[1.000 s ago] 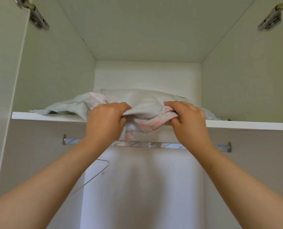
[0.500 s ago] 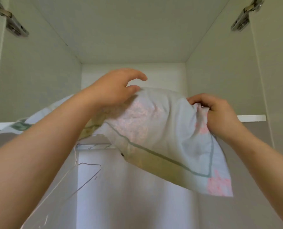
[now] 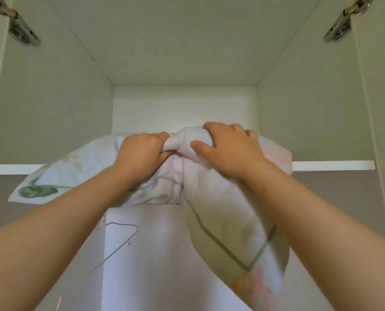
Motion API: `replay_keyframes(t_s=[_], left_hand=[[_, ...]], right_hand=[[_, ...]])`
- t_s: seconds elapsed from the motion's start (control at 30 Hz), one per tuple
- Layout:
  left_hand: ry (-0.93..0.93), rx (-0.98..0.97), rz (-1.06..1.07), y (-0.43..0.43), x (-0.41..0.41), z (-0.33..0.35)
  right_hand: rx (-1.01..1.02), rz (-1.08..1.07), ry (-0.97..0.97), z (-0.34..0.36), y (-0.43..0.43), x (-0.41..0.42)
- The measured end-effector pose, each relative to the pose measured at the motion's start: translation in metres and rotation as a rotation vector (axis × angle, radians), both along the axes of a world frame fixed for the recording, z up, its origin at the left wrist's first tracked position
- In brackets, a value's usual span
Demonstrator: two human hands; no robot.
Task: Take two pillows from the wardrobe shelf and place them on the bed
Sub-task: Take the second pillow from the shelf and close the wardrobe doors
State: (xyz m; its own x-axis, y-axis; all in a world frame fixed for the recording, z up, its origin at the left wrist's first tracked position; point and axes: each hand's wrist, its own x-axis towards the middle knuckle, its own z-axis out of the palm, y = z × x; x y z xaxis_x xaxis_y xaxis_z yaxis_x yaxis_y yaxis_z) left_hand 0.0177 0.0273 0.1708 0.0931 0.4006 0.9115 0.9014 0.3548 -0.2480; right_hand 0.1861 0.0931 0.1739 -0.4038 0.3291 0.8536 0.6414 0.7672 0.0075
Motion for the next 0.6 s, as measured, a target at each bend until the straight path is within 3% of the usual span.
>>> replay_keyframes(t_s=[0.17, 0.4, 0.5, 0.6], left_hand=[[0.183, 0.082, -0.043, -0.017, 0.005, -0.018], [0.311, 0.120, -0.082, -0.040, 0.034, -0.037], [0.314, 0.051, -0.124, -0.052, 0.040, -0.061], [0.193, -0.144, -0.076, -0.072, 0.054, -0.078]], right_hand=[[0.174, 0.033, 0.178, -0.031, 0.021, 0.011], [-0.019, 0.159, 0.243, -0.029, 0.012, 0.035], [-0.118, 0.197, 0.169, -0.036, 0.001, 0.056], [-0.116, 0.176, 0.024, -0.051, -0.002, 0.066]])
